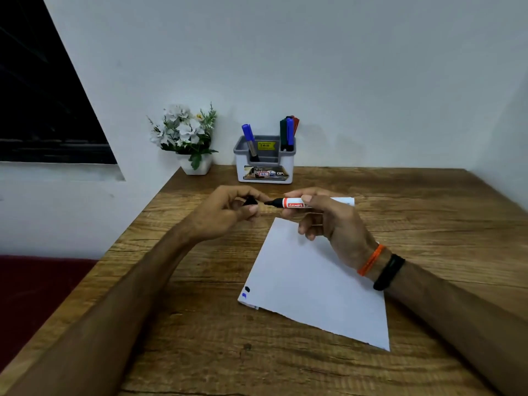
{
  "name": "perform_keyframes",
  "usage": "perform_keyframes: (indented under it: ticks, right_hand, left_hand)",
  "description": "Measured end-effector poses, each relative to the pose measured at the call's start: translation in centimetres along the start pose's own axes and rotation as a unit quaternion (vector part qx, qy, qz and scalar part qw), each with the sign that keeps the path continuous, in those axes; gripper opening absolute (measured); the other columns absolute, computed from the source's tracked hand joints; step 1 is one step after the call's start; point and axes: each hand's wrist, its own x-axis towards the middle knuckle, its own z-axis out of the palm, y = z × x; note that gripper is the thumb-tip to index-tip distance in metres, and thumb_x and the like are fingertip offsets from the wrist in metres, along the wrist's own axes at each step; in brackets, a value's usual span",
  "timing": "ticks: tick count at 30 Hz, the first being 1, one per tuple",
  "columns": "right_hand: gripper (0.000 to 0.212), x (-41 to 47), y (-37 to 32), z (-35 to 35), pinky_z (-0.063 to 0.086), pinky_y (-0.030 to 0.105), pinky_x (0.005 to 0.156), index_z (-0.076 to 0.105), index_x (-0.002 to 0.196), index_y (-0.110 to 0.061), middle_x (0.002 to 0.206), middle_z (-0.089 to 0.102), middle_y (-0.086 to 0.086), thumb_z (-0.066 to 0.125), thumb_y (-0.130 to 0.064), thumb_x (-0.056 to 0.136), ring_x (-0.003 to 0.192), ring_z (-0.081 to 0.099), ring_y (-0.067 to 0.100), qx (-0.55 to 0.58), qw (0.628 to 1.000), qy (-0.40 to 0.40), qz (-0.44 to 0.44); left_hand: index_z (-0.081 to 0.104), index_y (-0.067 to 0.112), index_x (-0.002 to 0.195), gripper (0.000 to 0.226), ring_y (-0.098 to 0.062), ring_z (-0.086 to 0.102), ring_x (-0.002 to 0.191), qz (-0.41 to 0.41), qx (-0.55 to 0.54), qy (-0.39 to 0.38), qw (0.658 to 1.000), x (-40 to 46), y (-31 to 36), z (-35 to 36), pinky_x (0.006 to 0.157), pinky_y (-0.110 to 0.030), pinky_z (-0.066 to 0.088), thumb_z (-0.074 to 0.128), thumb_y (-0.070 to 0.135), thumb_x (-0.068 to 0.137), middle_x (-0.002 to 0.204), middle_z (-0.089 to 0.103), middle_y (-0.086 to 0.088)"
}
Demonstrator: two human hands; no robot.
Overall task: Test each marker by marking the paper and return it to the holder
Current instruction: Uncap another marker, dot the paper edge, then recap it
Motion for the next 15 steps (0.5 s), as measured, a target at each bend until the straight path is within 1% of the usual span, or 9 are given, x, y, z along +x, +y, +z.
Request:
perform_keyframes:
  ticks: [2, 5, 7, 10, 12, 15]
  right_hand:
    - [0.034, 0.08, 0.05, -0.16, 0.043, 0.025, 0.051, 0.073, 0.102, -0.010, 0.093, 0.076, 0.016, 0.055, -0.029, 0.080, 0.057, 0.061, 0.016, -0.001, 1.000, 0.003, -0.001]
    - [0.034, 0.18, 0.18, -0.35, 0.043, 0.025, 0.051, 0.073, 0.101, -0.011, 0.092, 0.076, 0.016, 0.055, -0.028, 0.079, 0.057, 0.062, 0.016, -0.004, 1.000, 0.007, -0.001]
    - [0.032, 0.29, 0.29, -0.44, 0.042, 0.025, 0.051, 0.074, 0.101, -0.011, 0.093, 0.076, 0.016, 0.056, -0.027, 0.080, 0.056, 0.062, 0.015, -0.007, 1.000, 0.008, -0.001]
    - [0.030, 0.39, 0.39, -0.43, 0.043, 0.024, 0.051, 0.074, 0.102, -0.012, 0.094, 0.076, 0.015, 0.057, -0.027, 0.083, 0.056, 0.062, 0.016, -0.023, 1.000, 0.005, 0.000]
    - [0.022, 0.38, 0.37, -0.31, 0.044, 0.024, 0.050, 0.072, 0.103, -0.010, 0.094, 0.076, 0.014, 0.059, -0.022, 0.089, 0.055, 0.062, 0.016, -0.036, 0.999, 0.004, -0.003]
    - [0.006, 0.43, 0.38, -0.11, 0.043, 0.023, 0.047, 0.064, 0.095, -0.011, 0.093, 0.077, 0.015, 0.059, -0.013, 0.094, 0.049, 0.062, 0.015, -0.030, 1.000, 0.005, -0.001]
  left_hand:
    - [0.064, 0.005, 0.113, 0.027, -0.010, 0.068, 0.076, 0.002, -0.038, 0.006, 0.999, 0.01, -0.06, 0.15, 0.072, -0.021, 0.054, 0.061, -0.003, 0.088, 0.096, 0.065, -0.008]
    - [0.063, 0.003, 0.103, 0.021, -0.015, 0.070, 0.078, -0.002, -0.081, 0.029, 0.996, 0.10, -0.17, 0.20, 0.072, -0.026, 0.057, 0.066, -0.003, 0.083, 0.092, 0.068, -0.008]
    - [0.064, 0.001, 0.104, 0.021, -0.017, 0.069, 0.079, 0.001, -0.088, 0.035, 0.996, 0.15, -0.08, 0.24, 0.072, -0.025, 0.056, 0.066, -0.003, 0.083, 0.091, 0.070, -0.009]
    - [0.065, 0.000, 0.106, 0.021, -0.013, 0.069, 0.079, 0.010, -0.087, 0.035, 0.996, 0.26, 0.06, 0.32, 0.071, -0.021, 0.054, 0.064, -0.003, 0.085, 0.092, 0.070, -0.008]
    - [0.066, 0.000, 0.107, 0.021, -0.012, 0.067, 0.079, 0.022, -0.083, 0.030, 0.996, 0.30, 0.14, 0.44, 0.070, -0.021, 0.054, 0.064, -0.001, 0.086, 0.094, 0.070, -0.007]
    - [0.067, 0.001, 0.107, 0.021, -0.012, 0.066, 0.080, 0.030, -0.086, 0.027, 0.995, 0.35, 0.10, 0.81, 0.071, -0.023, 0.055, 0.063, 0.001, 0.087, 0.094, 0.071, -0.007]
